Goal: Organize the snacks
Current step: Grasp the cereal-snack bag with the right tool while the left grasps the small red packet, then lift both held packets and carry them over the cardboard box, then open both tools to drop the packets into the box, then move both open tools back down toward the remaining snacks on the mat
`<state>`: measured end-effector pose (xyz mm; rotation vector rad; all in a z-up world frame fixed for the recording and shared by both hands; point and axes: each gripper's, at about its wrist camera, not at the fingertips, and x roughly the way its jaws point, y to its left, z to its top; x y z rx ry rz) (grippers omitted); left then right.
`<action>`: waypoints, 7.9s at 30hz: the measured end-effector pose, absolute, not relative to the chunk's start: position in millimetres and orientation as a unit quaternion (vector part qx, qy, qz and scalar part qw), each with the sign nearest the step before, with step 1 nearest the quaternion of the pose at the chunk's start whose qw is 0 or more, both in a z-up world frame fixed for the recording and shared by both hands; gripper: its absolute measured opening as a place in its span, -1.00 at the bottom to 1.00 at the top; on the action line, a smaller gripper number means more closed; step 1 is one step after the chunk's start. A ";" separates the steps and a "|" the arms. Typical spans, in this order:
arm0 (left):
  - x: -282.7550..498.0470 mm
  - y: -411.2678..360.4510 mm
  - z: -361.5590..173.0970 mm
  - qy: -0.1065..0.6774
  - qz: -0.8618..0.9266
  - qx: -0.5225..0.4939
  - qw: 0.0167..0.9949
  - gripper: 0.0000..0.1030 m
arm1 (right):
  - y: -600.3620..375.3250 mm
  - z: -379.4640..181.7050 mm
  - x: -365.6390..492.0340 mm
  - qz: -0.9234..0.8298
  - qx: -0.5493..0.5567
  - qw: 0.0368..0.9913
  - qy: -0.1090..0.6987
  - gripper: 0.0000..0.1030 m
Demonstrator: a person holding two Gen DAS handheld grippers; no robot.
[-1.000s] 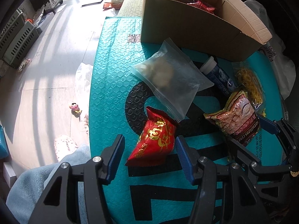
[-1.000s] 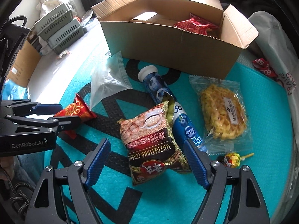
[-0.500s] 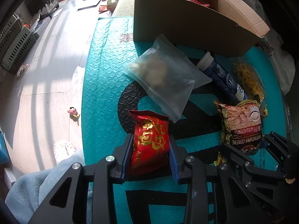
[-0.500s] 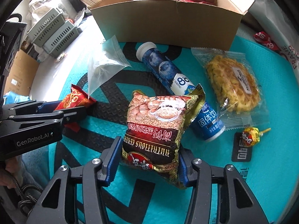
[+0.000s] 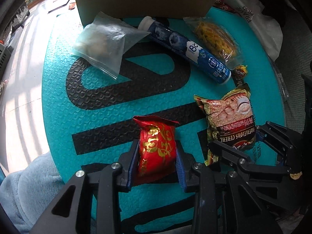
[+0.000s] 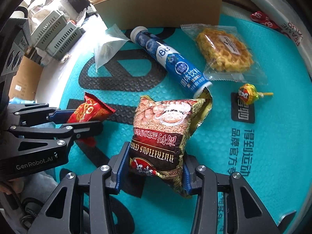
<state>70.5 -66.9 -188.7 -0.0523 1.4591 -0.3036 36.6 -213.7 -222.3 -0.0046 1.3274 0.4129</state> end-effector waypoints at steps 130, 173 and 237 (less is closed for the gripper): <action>313.2 -39.2 -118.9 0.578 -0.042 0.000 0.815 0.05 | -183.8 -146.6 276.9 0.145 -0.038 0.847 0.510 0.34; 130.6 -38.9 124.6 0.343 -0.062 0.016 0.937 0.34 | -209.8 77.2 116.9 0.161 -0.037 0.939 0.301 0.53; 84.6 -115.8 -119.6 0.565 -0.070 -0.034 0.821 0.34 | -305.7 -186.6 54.0 0.088 0.051 0.852 0.513 0.70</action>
